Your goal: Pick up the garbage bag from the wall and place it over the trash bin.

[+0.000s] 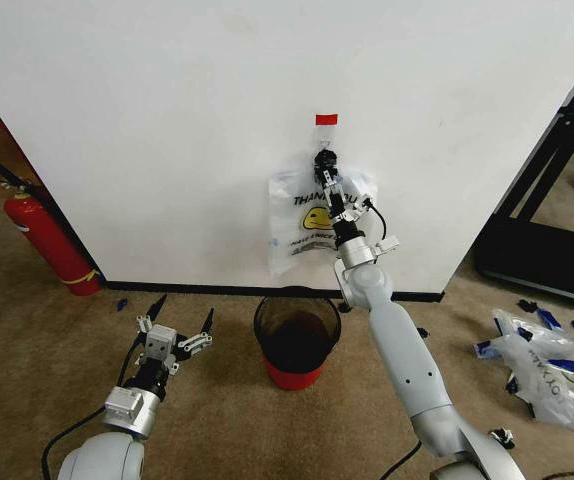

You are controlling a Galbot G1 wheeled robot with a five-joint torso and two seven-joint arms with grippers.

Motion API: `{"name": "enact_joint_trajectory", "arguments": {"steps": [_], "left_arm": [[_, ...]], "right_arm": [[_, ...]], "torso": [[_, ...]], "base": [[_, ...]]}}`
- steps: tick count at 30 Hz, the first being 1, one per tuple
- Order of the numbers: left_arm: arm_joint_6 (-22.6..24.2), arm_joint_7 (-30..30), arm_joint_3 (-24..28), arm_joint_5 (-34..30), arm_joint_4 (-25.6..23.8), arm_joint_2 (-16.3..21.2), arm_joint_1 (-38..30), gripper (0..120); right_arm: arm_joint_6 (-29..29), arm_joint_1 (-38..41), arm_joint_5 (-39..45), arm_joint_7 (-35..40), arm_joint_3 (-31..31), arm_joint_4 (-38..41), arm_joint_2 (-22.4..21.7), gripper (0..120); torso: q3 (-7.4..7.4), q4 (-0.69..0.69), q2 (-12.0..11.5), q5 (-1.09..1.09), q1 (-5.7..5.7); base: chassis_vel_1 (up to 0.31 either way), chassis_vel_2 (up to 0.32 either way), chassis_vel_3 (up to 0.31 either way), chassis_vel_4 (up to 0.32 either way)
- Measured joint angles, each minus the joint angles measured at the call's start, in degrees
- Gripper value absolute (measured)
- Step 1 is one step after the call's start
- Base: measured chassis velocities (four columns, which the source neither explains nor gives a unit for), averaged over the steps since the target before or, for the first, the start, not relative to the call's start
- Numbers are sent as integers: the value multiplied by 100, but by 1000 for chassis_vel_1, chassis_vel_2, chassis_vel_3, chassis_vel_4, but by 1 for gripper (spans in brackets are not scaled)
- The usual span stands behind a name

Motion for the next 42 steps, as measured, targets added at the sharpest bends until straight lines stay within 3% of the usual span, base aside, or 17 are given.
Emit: {"name": "enact_joint_trajectory", "arguments": {"steps": [15, 42], "left_arm": [[-15, 16, 13, 1, 49, 22, -13, 100], [-136, 25, 31, 8, 220, 7, -84, 100]], "right_arm": [[-155, -204, -38, -462, 59, 145, -85, 100], [-45, 193, -275, -544, 232, -783, 41, 100]], "torso": [[0, 0, 0, 0, 0], [0, 0, 0, -1, 0]], "base": [[0, 0, 0, 0], [0, 0, 0, 0]]}}
